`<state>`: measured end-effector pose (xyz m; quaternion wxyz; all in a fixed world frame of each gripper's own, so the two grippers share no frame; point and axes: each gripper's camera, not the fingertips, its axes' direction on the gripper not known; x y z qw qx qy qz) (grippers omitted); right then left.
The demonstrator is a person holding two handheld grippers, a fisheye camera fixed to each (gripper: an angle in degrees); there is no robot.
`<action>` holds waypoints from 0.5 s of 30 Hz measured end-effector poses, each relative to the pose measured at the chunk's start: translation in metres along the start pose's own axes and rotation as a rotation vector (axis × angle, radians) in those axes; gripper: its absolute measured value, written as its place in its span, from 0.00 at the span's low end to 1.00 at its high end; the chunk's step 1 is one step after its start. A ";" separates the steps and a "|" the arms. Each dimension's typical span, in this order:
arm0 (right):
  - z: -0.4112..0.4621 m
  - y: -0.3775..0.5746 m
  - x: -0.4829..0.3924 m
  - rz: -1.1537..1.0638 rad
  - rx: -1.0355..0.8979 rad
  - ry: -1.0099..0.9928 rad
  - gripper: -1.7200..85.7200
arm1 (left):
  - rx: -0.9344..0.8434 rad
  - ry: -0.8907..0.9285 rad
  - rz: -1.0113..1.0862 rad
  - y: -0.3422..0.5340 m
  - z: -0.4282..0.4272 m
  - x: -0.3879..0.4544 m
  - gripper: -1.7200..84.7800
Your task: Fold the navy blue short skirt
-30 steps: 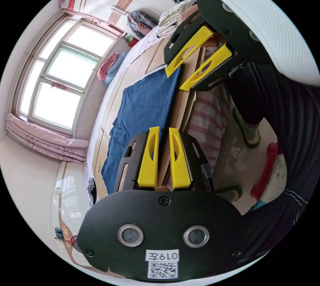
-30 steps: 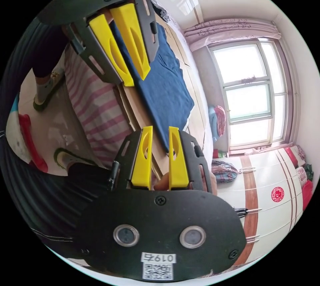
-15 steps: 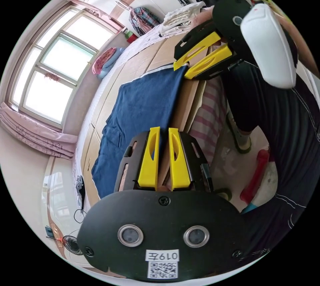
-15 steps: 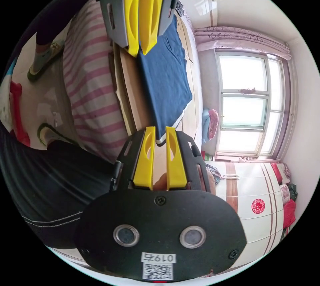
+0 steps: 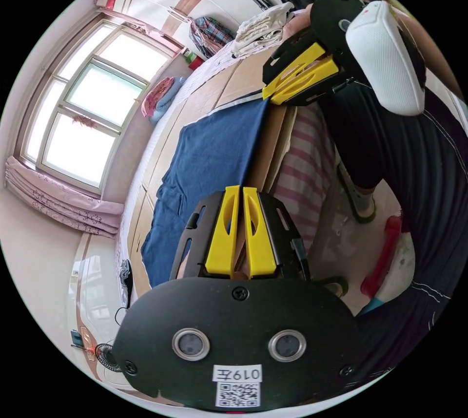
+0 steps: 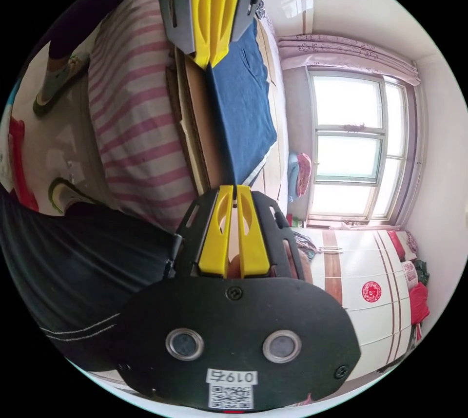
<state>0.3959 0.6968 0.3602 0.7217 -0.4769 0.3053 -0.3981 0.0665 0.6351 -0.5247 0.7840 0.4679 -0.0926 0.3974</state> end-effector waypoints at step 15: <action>-0.002 -0.001 -0.023 -0.122 -0.030 0.094 0.06 | 0.037 0.006 -0.028 0.020 -0.013 0.002 0.03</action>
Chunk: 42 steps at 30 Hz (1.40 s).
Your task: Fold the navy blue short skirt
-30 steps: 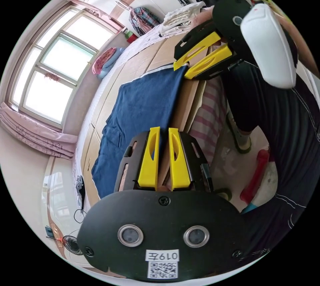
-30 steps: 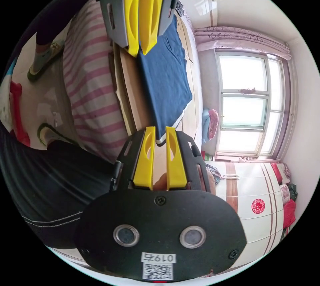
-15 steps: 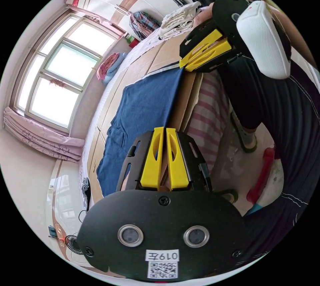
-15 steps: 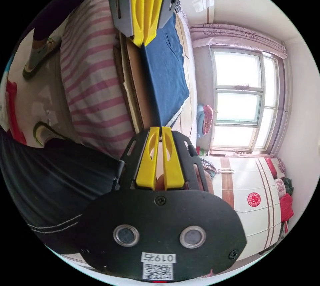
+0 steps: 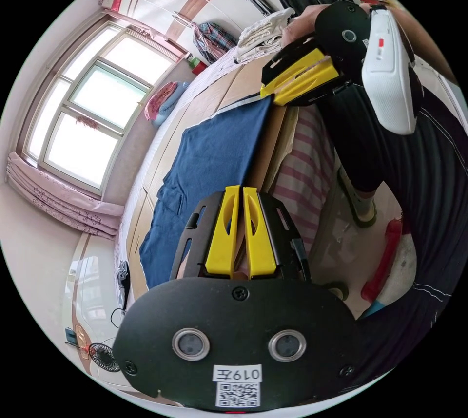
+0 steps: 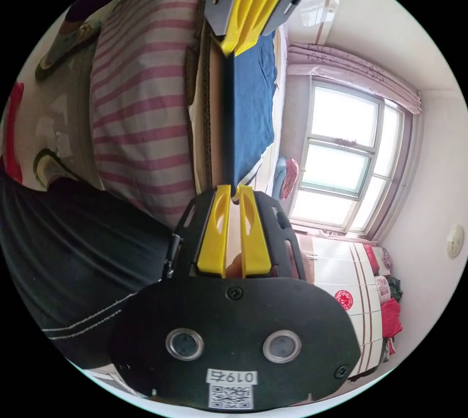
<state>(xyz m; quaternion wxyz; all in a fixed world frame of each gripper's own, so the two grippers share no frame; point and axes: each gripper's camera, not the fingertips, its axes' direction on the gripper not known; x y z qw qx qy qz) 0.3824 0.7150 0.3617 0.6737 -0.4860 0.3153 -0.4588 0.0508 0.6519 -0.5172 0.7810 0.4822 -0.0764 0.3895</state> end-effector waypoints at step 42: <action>-0.125 -0.103 -0.031 0.288 0.305 -0.118 0.08 | -0.119 -0.185 -0.206 0.265 -0.074 -0.011 0.03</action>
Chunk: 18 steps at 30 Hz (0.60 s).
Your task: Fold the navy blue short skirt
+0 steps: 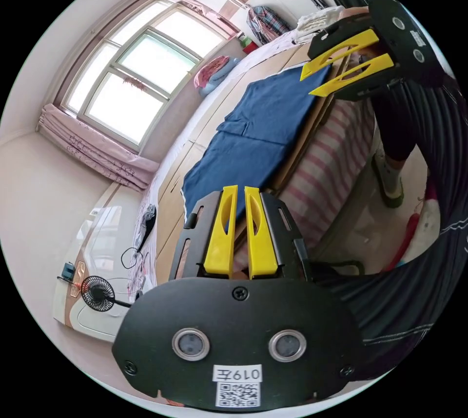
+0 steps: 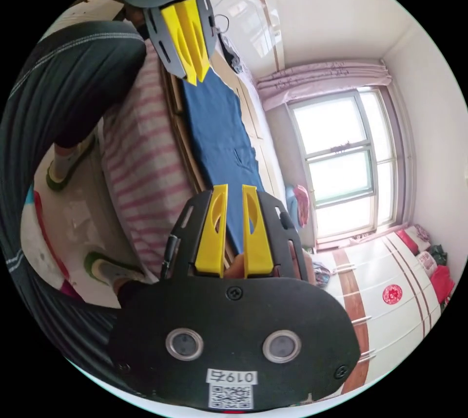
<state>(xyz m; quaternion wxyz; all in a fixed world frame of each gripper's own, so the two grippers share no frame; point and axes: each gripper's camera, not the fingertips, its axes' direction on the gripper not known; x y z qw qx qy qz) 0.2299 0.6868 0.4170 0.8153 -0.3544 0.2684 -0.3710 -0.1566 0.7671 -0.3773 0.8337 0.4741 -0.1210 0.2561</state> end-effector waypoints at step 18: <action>0.033 -0.063 -0.068 -0.060 0.065 -0.128 0.07 | -0.118 0.025 -0.047 0.095 0.077 -0.007 0.04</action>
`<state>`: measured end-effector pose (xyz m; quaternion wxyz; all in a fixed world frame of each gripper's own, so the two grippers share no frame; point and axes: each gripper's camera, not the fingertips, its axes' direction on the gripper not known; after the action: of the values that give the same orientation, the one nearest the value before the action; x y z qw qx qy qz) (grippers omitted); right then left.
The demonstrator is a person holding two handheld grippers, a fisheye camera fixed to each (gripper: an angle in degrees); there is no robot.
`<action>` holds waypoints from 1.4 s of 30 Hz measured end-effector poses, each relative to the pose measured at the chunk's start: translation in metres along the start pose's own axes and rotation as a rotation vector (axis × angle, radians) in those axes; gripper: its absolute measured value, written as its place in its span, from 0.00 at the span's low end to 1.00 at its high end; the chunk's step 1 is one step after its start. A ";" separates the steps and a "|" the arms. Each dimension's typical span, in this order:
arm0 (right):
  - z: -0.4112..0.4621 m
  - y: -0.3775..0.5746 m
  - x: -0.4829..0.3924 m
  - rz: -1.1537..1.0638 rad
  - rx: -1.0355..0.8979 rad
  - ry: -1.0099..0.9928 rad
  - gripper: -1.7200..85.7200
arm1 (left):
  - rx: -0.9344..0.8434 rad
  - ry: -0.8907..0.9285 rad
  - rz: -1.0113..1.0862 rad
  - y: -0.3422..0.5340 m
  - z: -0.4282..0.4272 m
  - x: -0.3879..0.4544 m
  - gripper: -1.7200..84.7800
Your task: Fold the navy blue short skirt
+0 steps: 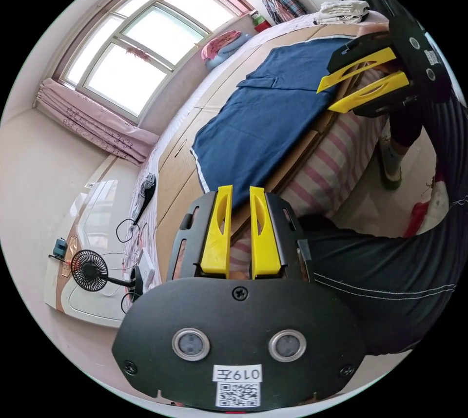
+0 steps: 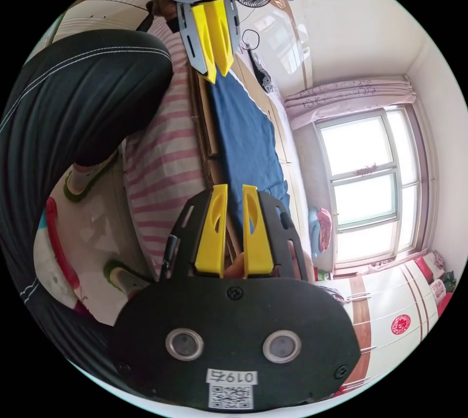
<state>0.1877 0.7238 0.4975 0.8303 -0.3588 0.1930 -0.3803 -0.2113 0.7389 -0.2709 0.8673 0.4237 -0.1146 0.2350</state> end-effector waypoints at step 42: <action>0.005 -0.050 -0.117 0.026 0.020 -0.024 0.01 | -0.056 0.164 0.041 0.159 0.305 0.005 0.03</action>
<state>0.0911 0.7934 0.5437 0.8409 -0.3523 0.1839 -0.3673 -0.2869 0.5839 0.0266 0.8801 0.3764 -0.0586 0.2834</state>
